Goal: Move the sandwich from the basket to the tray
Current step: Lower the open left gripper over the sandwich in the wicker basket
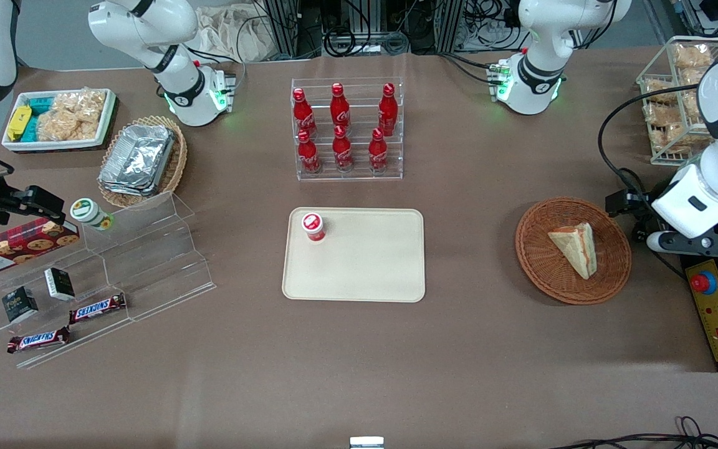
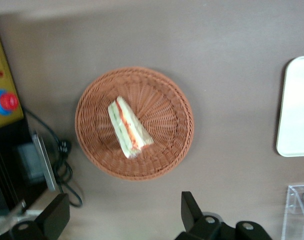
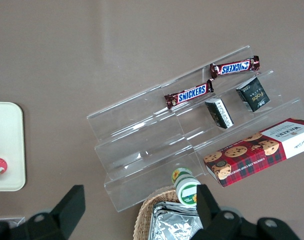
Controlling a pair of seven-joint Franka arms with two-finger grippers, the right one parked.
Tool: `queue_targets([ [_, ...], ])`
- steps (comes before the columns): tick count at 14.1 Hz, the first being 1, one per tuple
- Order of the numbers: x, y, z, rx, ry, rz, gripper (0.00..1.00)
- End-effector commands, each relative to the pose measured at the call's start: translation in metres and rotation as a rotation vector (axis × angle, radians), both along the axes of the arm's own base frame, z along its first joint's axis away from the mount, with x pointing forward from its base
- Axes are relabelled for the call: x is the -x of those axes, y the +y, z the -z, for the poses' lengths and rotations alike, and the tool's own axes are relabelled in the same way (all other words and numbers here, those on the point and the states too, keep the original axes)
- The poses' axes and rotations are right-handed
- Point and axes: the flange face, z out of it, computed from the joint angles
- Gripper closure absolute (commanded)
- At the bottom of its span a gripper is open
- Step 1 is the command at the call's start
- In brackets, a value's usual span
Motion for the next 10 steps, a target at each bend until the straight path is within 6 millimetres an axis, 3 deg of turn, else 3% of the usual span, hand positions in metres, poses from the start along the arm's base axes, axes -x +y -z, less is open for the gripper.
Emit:
queue_targets([
  [1,0.001,0.001,-0.003,-0.018,0.022,-0.085,0.00],
  [4,-0.004,0.000,0.005,-0.011,0.032,-0.098,0.00],
  [8,-0.012,0.008,0.053,-0.007,0.060,-0.276,0.00],
  [10,-0.010,0.016,0.095,0.003,0.040,-0.295,0.00],
])
